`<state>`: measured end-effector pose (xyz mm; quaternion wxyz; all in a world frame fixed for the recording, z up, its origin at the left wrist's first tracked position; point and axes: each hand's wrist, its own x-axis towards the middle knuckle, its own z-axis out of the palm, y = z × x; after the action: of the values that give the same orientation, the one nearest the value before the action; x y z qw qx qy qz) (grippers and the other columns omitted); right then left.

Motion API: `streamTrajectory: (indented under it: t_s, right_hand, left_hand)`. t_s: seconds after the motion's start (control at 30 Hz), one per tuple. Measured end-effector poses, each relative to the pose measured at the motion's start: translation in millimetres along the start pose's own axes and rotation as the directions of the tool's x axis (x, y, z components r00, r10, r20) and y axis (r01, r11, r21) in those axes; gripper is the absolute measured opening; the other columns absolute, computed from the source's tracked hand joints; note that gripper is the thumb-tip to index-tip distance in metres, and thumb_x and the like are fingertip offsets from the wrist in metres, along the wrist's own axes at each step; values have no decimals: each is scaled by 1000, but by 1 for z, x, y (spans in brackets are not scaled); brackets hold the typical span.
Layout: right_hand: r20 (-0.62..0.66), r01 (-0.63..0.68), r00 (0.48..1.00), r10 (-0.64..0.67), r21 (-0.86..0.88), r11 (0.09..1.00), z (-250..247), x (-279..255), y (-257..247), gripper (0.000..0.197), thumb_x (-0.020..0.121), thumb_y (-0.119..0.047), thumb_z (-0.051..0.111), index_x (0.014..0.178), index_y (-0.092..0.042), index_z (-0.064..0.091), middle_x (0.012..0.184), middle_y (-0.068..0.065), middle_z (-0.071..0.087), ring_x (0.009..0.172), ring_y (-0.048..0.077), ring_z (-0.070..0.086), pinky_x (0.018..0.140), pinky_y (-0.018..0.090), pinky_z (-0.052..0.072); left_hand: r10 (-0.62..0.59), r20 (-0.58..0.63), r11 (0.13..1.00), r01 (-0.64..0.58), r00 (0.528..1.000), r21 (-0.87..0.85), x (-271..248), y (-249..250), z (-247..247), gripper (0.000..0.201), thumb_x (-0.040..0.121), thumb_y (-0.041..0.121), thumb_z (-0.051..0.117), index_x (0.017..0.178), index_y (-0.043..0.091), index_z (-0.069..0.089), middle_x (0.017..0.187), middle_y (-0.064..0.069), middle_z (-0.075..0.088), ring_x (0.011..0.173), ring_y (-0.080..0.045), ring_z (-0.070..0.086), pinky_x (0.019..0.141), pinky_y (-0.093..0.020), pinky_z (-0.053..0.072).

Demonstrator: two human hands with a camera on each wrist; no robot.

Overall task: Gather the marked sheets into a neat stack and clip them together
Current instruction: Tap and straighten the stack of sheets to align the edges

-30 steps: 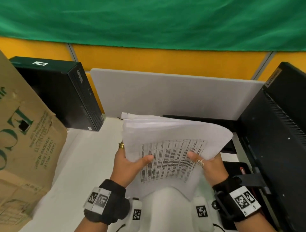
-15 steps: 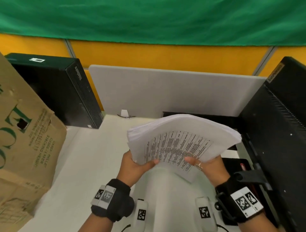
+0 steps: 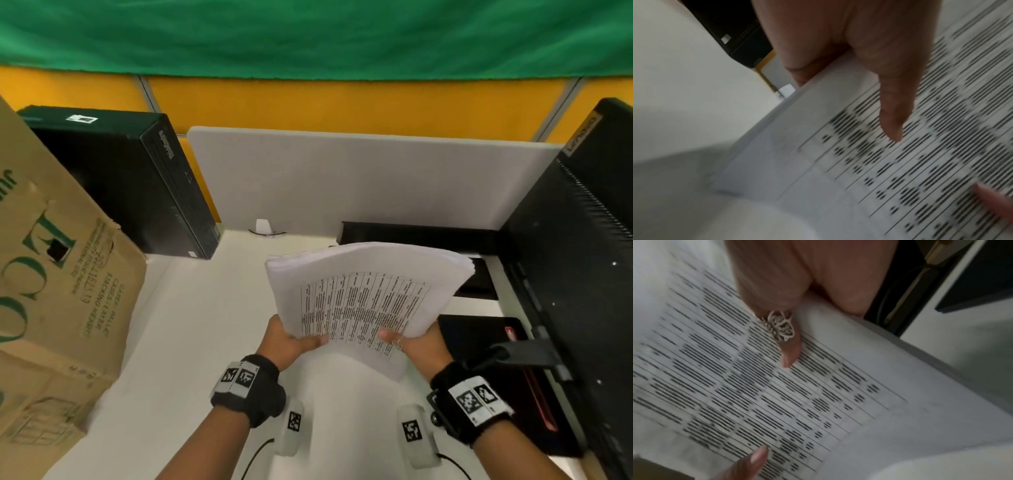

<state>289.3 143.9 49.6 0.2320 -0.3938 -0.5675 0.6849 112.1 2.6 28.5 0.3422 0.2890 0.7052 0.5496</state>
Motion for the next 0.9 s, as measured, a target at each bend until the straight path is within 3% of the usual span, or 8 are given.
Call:
streamTrajectory:
  t_s: [0.17,0.27,0.33,0.4,0.53,0.7,0.77,0.9]
  right_hand:
    - [-18,45,999,-46,-41,998,6,-8,-7,43,73,9,66,84,-31,58,89,-13,62,86,2,58,85,33,47]
    - [-69,170,977,-200,-304,937,1,-9,-21,18,75,8,65,77,-9,68,80,6,69,80,24,67,76,41,55]
    - [-36,338,888,-459,-624,704,-5,-4,-32,12,71,12,65,70,0,67,72,17,71,69,31,67,62,39,57]
    - [82,408,790,-608,-810,421,-11,1,-49,18,67,11,64,65,-7,67,59,10,68,51,21,61,50,19,44]
    - [185,337,733,-655,-935,112,-10,-2,-90,13,61,-6,56,60,-13,67,45,4,62,38,21,58,43,7,16]
    - [286,298,800,-528,-952,-64,3,-6,-102,19,51,-7,79,58,-16,64,44,1,59,35,19,54,46,7,4]
    - [313,320,817,-485,-945,-71,6,-9,-103,22,47,-6,81,58,-16,64,46,2,60,36,19,55,42,8,7]
    - [346,363,817,-461,-930,-54,9,-15,-101,17,57,-8,79,68,-14,68,56,5,66,48,23,62,42,15,23]
  left_hand:
    - [-31,-60,999,32,998,16,1,1,-5,58,57,5,86,106,20,59,109,-4,67,103,-16,64,95,-44,52]
    - [110,-143,994,-105,984,40,-1,26,-22,106,45,11,91,133,20,32,126,7,52,115,-5,51,90,-25,49]
    - [264,-198,965,-256,944,64,-6,53,-36,121,45,14,88,139,33,15,133,19,38,122,3,41,90,-17,41]
    - [409,-246,912,-391,879,122,-15,79,-50,124,47,16,86,138,43,6,139,20,31,129,4,34,101,-22,36]
    - [619,-234,768,-515,750,380,-23,120,-64,129,45,26,91,144,20,10,145,33,10,142,-4,15,118,-36,20]
    - [619,18,703,-563,785,435,-11,142,-52,98,51,32,88,133,32,34,135,21,37,127,13,30,104,-4,23]
    - [632,52,704,-601,773,380,-5,142,-50,79,56,33,83,125,32,44,127,20,46,120,8,44,99,-9,35]
    - [530,160,786,-553,833,275,-2,136,-41,33,64,21,81,94,19,68,92,7,70,83,-7,67,74,-18,52]
